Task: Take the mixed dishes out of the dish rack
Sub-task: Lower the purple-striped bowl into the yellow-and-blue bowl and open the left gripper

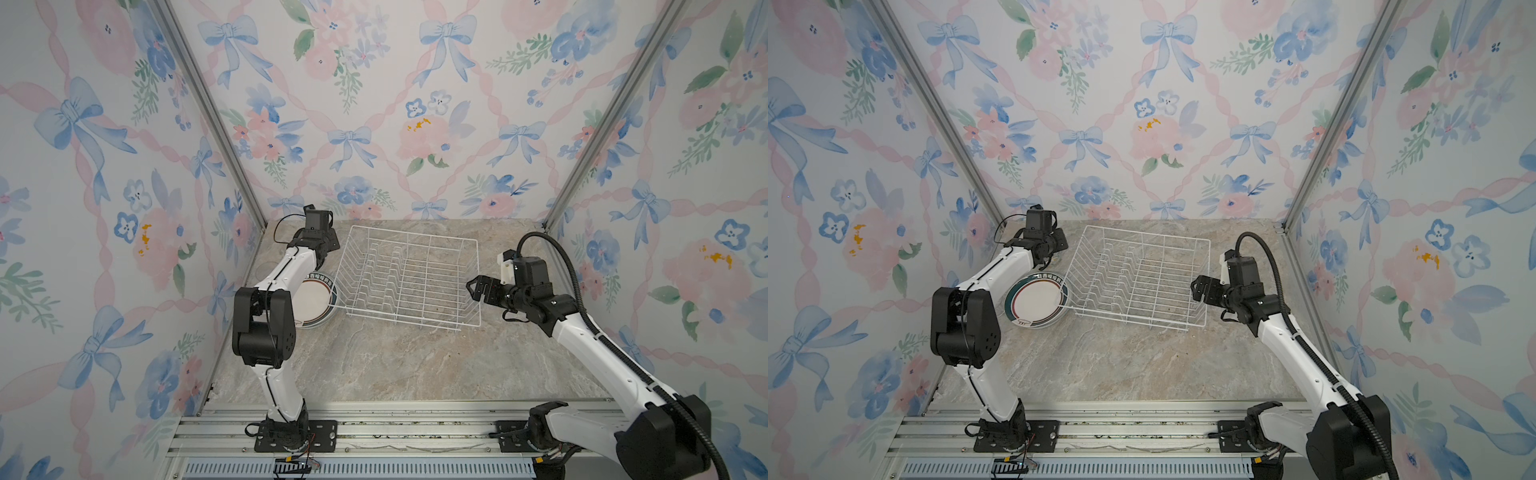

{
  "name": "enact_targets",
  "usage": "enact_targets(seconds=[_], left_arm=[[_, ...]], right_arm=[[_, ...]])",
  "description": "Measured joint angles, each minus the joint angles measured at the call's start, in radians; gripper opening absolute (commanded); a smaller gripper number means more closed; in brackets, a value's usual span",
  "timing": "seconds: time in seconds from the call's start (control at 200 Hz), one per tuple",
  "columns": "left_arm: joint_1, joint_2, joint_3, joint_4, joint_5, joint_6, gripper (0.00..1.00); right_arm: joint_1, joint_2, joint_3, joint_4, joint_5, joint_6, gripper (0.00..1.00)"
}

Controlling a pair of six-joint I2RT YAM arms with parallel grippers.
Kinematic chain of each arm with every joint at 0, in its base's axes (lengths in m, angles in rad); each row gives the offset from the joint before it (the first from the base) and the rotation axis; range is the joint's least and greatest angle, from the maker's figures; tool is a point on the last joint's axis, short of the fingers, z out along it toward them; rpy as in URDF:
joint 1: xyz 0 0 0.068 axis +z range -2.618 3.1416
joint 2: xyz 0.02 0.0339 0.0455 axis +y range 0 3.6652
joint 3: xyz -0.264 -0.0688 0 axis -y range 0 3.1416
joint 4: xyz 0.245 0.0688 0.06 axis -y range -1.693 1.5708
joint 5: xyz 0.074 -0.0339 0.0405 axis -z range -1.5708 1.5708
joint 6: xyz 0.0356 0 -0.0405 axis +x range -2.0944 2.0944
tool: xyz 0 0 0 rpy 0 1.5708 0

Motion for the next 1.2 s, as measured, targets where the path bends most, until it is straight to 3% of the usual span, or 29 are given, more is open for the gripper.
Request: enact_targets(seconds=[0.545, 1.2], left_arm=[[0.001, 0.175, 0.178, -0.064, -0.090, 0.076, 0.00], [0.008, 0.237, 0.188, -0.109, -0.103, 0.112, 0.00]], right_arm=[[-0.002, -0.022, 0.000, -0.015, 0.026, 0.000, 0.97], [-0.006, 0.005, 0.000, -0.018, 0.026, 0.000, 0.97]])
